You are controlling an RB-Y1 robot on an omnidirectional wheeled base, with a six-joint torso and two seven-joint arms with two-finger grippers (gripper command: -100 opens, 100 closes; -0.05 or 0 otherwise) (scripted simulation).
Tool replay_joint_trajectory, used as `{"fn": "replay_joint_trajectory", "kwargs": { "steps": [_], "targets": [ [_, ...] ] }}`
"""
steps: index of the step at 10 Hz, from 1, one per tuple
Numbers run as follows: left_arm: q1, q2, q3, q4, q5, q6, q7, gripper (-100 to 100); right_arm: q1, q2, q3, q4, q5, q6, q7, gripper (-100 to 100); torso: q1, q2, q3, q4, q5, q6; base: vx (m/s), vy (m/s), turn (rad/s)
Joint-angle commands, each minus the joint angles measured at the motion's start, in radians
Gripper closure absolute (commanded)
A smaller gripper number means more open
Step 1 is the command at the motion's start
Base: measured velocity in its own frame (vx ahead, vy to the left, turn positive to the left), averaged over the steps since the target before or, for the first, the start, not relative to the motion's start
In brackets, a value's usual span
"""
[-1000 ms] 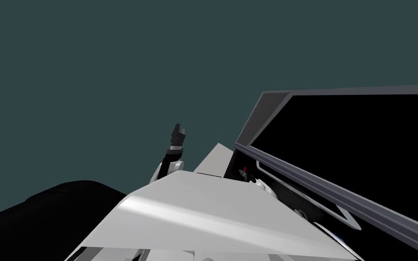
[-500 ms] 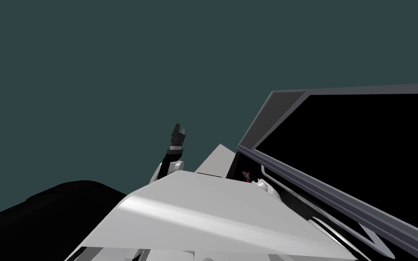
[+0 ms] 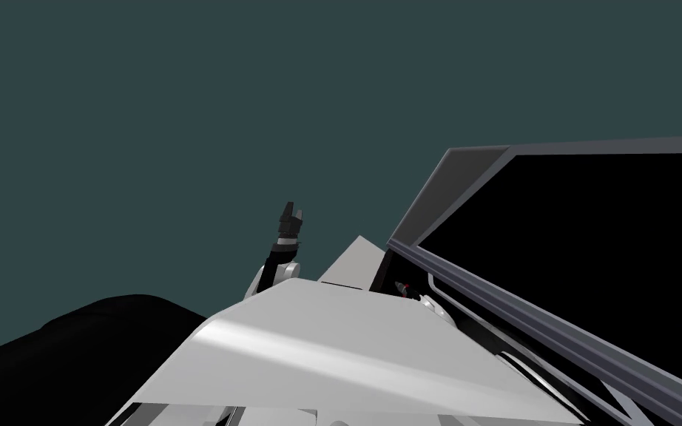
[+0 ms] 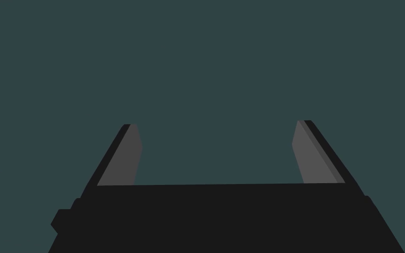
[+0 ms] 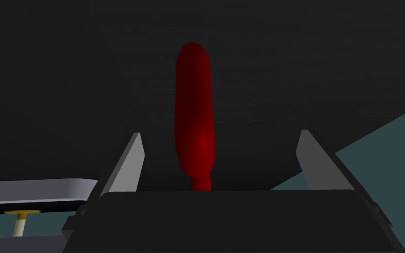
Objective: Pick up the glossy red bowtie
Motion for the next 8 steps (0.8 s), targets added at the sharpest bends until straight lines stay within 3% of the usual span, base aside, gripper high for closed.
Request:
{"fn": "replay_joint_trajectory", "kwargs": {
  "steps": [1,3,4,5,8],
  "targets": [
    [0.0,0.0,0.0,0.0,0.0,0.0,0.0,0,-0.006,0.018,-0.013,0.037,0.021,-0.022,-0.006,-100,0.0,0.0,0.0,0.0,0.0,0.0,0.018,-0.021,0.027],
    [0.0,0.0,0.0,0.0,0.0,0.0,0.0,0,-0.01,0.035,-0.027,0.07,0.044,-0.043,-0.012,-100,0.0,0.0,0.0,0.0,-0.001,0.0,0.011,-0.006,0.024],
    [0.0,0.0,0.0,0.0,0.0,0.0,0.0,0,-0.01,0.029,-0.023,0.059,0.037,-0.035,-0.01,-100,-0.001,-0.001,-0.001,-0.001,-0.003,-0.001,0.0,0.0,0.0],
    [0.0,0.0,0.0,0.0,0.0,0.0,0.0,0,-0.01,0.029,-0.024,0.061,0.038,-0.038,-0.01,100,-0.002,-0.001,-0.001,-0.001,-0.003,-0.001,0.0,0.0,0.0],
    [0.0,0.0,0.0,0.0,0.0,0.0,0.0,0,-0.01,0.027,-0.024,0.061,0.038,-0.037,-0.01,100,-0.002,-0.001,-0.001,-0.001,-0.005,-0.001,0.0,0.0,0.0]
  ]
}}
